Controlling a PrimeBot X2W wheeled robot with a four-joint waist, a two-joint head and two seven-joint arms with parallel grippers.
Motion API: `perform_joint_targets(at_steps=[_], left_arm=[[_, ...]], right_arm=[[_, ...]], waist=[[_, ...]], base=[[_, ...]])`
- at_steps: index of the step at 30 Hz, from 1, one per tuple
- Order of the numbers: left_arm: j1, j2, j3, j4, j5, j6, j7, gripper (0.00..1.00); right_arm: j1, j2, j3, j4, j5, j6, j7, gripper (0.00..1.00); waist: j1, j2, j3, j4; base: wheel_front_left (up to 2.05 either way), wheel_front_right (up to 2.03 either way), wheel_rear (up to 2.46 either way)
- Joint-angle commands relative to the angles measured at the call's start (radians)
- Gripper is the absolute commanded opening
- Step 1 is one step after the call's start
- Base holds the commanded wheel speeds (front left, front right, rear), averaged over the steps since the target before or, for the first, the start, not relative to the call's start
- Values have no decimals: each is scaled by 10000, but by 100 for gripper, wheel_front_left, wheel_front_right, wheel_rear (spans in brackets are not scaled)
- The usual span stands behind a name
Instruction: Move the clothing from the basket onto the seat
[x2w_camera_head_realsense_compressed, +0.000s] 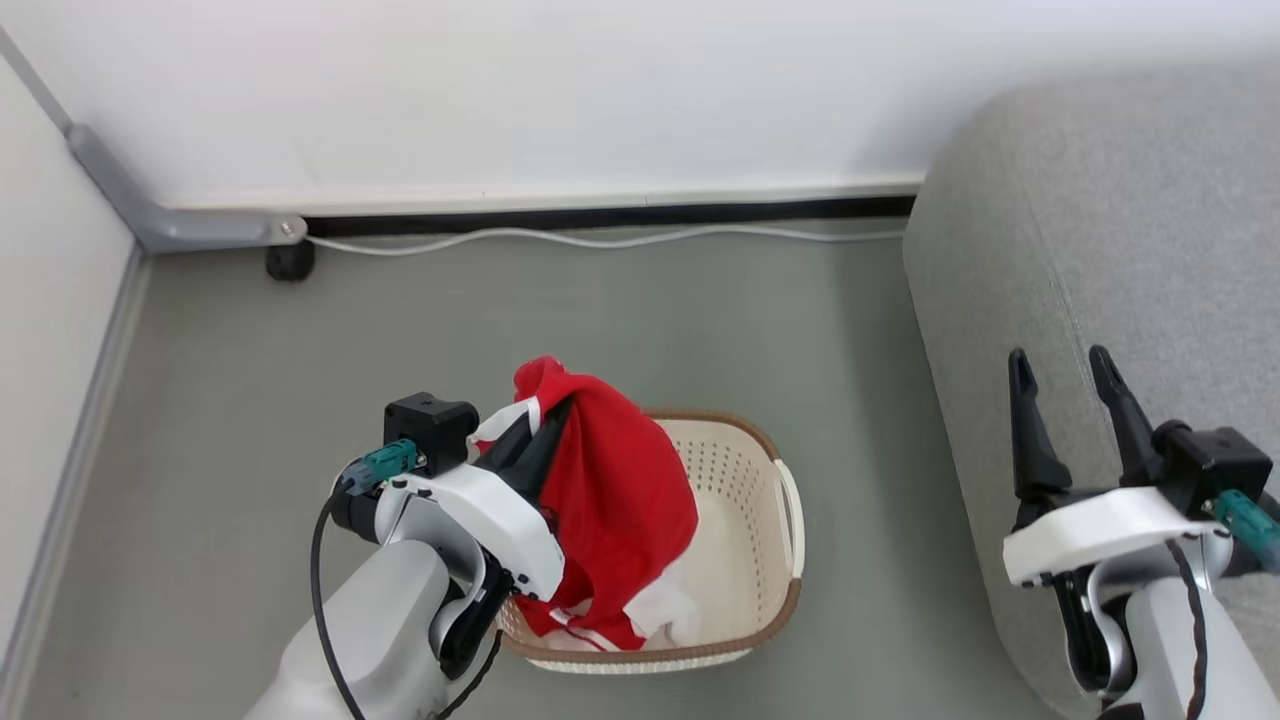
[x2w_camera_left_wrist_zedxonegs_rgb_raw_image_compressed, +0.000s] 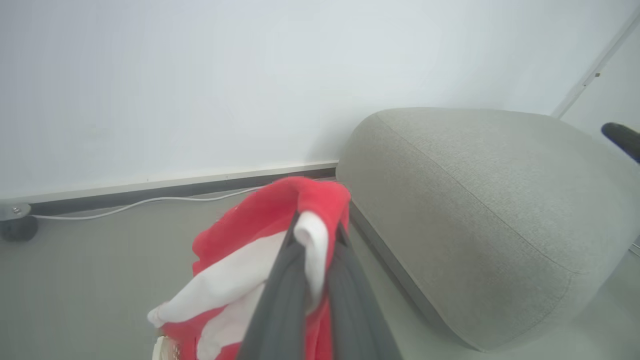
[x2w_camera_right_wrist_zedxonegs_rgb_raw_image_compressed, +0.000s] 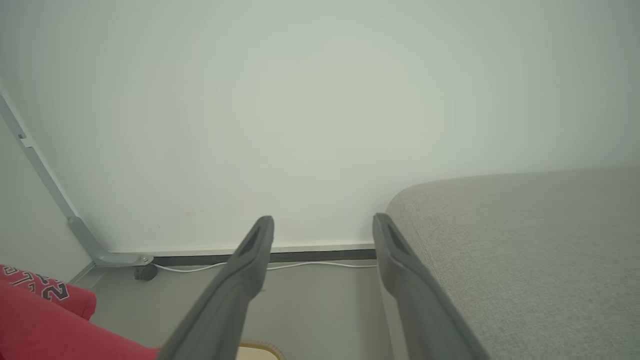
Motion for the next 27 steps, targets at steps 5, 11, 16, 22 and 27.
perform_joint_targets(at_steps=[5, 11, 16, 22, 27], left_arm=[[36, 267, 777, -777, 380, -10, -133, 0], [-77, 419, 1018, -1386, 594, -10, -133, 0], [-374, 596, 1190, -1972, 741, -10, -133, 0], [-1024, 837, 963, -2492, 756, -10, -133, 0], [-1516, 1018, 848, -2622, 694, -10, -77, 0]], right_arm=[[382, -77, 180, -93, -18, 69, -59, 100], [699, -96, 174, -23, -28, 69, -59, 100], [806, -90, 178, -25, -39, 69, -59, 100], [915, -64, 159, -47, -50, 69, -59, 100], [912, -48, 155, -39, -42, 69, -59, 100]], waist=[[0, -1, -811, 268], [0, -1, -1162, 295], [0, -1, -1288, 275], [0, -1, -1356, 316], [0, -1, -1323, 312]], base=[[0, 0, 0], [0, 0, 0], [0, 0, 0], [0, 0, 0], [0, 0, 0]])
